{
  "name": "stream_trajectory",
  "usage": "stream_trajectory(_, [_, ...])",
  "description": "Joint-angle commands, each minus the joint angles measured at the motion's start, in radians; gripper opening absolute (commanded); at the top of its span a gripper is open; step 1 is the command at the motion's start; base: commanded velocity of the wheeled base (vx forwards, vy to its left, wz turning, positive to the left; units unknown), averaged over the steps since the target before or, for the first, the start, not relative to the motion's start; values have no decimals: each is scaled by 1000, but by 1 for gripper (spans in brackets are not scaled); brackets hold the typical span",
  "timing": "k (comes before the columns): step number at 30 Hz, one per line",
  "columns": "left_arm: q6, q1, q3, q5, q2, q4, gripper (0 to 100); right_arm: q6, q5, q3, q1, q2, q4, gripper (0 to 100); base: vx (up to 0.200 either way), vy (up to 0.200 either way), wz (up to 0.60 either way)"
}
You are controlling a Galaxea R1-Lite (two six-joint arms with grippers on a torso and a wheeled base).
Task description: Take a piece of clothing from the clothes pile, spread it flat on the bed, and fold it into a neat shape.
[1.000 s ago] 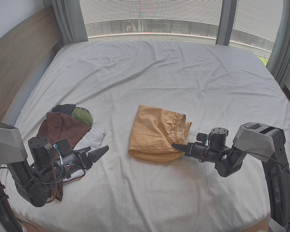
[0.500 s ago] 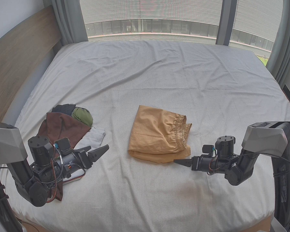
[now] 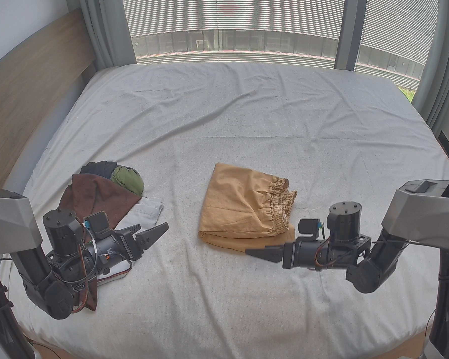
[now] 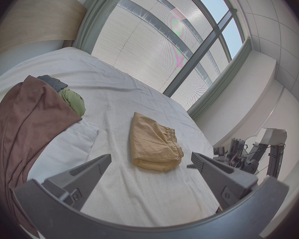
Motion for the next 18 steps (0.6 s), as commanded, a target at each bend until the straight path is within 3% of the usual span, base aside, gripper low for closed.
stream_trajectory(1, [-1, 1, -2, -1, -3, 0, 100, 75, 11, -139, 0, -74, 5, 100, 0, 0, 0])
stream_trajectory(11, [-1, 1, -5, -1, -1, 0, 100, 113, 4, -426, -88, 46, 120, 100, 0, 0, 0])
stream_trajectory(18, [-1, 10, -5, -1, 1, 0, 100, 121, 1, -524, -125, 145, 161, 100, 0, 0, 0])
